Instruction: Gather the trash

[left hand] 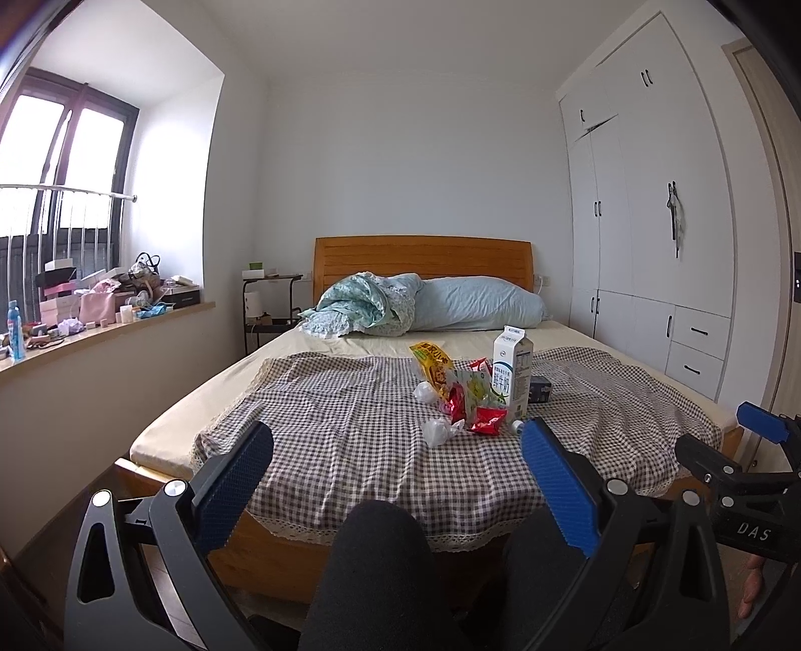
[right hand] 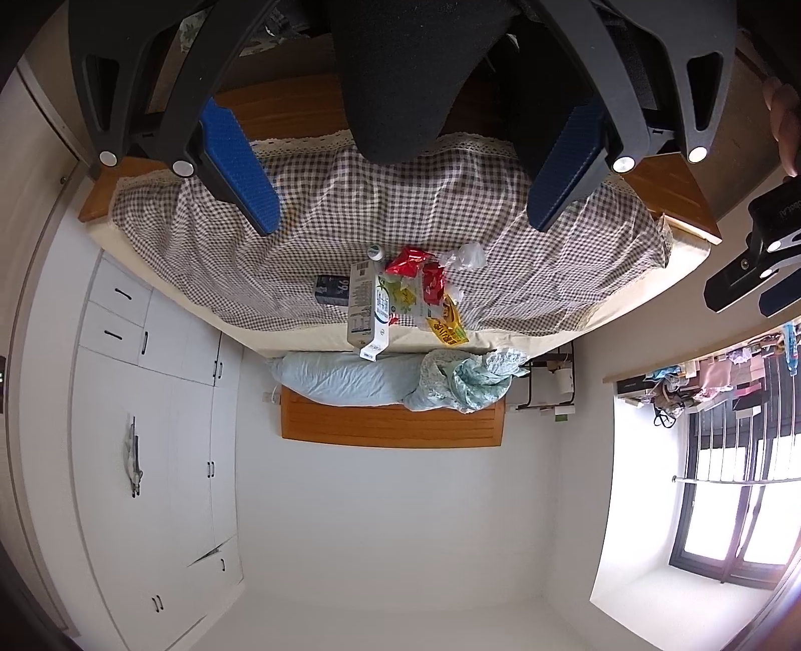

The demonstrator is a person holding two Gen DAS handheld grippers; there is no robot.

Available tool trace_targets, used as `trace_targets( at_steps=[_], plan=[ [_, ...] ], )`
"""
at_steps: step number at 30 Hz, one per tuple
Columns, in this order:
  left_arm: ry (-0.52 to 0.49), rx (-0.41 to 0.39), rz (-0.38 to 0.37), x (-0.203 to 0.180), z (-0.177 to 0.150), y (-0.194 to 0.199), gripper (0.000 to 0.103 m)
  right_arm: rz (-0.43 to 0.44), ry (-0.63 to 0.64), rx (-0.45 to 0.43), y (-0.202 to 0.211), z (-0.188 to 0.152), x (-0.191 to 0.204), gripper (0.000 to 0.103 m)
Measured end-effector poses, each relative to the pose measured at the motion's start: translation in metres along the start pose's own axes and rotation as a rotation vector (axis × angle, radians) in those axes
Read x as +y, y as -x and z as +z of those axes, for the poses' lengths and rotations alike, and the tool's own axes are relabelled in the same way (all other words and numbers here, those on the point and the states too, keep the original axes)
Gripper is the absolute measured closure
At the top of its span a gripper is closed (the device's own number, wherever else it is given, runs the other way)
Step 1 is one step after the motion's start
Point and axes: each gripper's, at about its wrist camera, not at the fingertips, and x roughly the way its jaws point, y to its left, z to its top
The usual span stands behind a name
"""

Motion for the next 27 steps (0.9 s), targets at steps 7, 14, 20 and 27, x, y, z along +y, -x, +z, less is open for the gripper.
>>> trace_targets(
  at_steps=[7,14,20,27],
  plan=[
    [-0.015,0.022,0.003,-0.003,0.001,-0.033,0.007,-0.016,-0.011,0.026,-0.031,0.012,-0.011,0.008],
    [0.008,0.086,-0.034,0.007,0.002,-0.095,0.007,-0.006,-0.017,0.048,-0.090,0.029,-0.022,0.008],
    [-0.023,0.120,0.001,0.015,0.012,-0.163,0.007,0.014,-0.039,0.098,-0.155,0.044,-0.034,0.008],
    [-0.012,0.184,-0.016,0.026,0.039,-0.252,0.007,0.069,-0.050,0.169,-0.232,0.070,-0.054,0.008]
  ],
)
